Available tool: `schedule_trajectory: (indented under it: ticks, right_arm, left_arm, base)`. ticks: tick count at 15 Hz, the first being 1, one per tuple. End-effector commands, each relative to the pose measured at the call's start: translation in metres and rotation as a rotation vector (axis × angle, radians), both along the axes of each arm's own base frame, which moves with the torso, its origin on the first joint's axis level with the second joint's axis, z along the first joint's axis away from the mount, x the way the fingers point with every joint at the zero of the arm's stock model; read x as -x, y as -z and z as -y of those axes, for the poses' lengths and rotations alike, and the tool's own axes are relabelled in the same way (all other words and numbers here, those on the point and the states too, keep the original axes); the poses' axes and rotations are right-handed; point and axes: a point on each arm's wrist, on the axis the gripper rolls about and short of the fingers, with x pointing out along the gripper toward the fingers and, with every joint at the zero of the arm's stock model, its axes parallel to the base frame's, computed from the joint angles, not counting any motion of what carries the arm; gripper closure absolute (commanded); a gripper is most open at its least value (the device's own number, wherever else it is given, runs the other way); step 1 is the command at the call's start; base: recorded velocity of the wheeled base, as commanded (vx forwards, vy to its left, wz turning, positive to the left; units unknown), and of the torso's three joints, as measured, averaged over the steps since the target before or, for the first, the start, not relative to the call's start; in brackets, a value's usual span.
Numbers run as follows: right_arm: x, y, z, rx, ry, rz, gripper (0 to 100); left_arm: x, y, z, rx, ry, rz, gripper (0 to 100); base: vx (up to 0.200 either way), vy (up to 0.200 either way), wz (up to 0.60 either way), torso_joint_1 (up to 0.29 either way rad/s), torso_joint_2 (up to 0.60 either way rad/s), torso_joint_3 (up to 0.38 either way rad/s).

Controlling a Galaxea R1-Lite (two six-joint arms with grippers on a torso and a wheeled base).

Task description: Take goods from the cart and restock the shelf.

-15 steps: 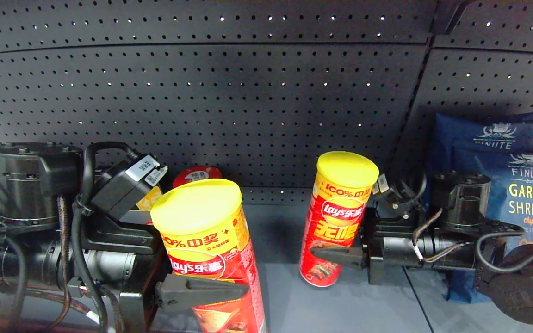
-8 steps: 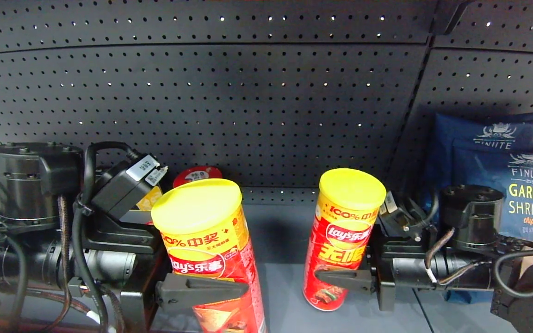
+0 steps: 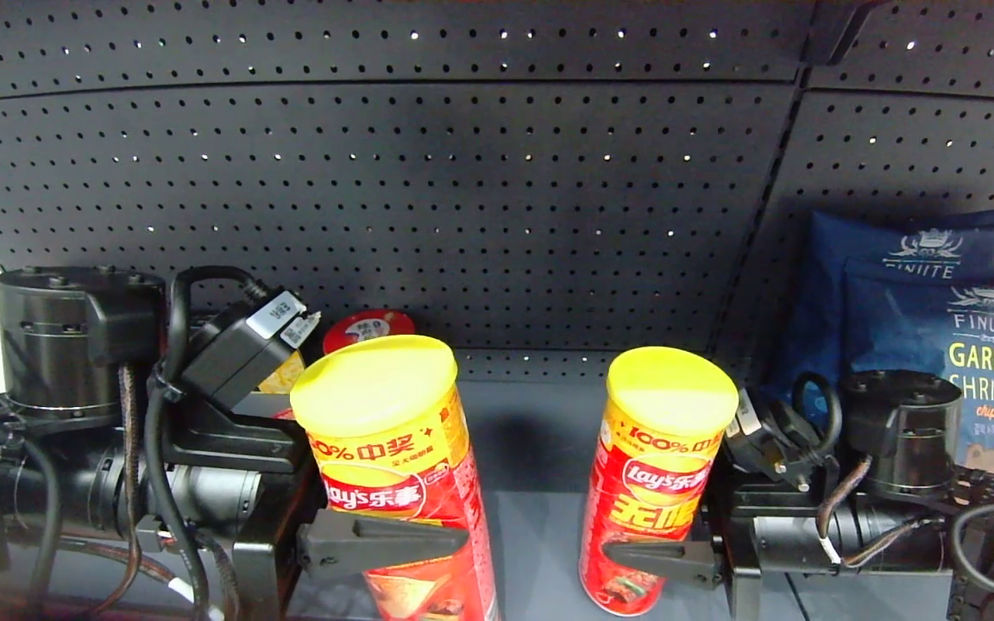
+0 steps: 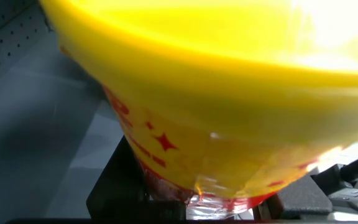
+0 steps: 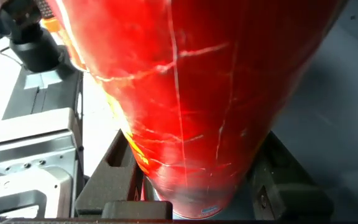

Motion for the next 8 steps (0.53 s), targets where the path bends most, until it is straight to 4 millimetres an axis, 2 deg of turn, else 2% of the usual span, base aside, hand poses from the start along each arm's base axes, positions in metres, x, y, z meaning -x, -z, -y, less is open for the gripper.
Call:
schedule_trajectory:
  ticks: [1, 8]
  right_arm:
    - [0.0001, 0.004, -0.0026, 0.009, -0.009, -0.014, 100]
    - [-0.006, 0.012, -0.006, 0.024, -0.008, -0.033, 100]
  left_arm:
    - [-0.0028, 0.0014, 0.0013, -0.002, 0.0, -0.005, 100]
    - [-0.0048, 0.0025, 0.0023, -0.004, 0.0, -0.008, 100]
  base:
    - [0.0, 0.0, 0.0, 0.0, 0.0, 0.0]
    - [0.0, 0.0, 0.0, 0.0, 0.0, 0.0]
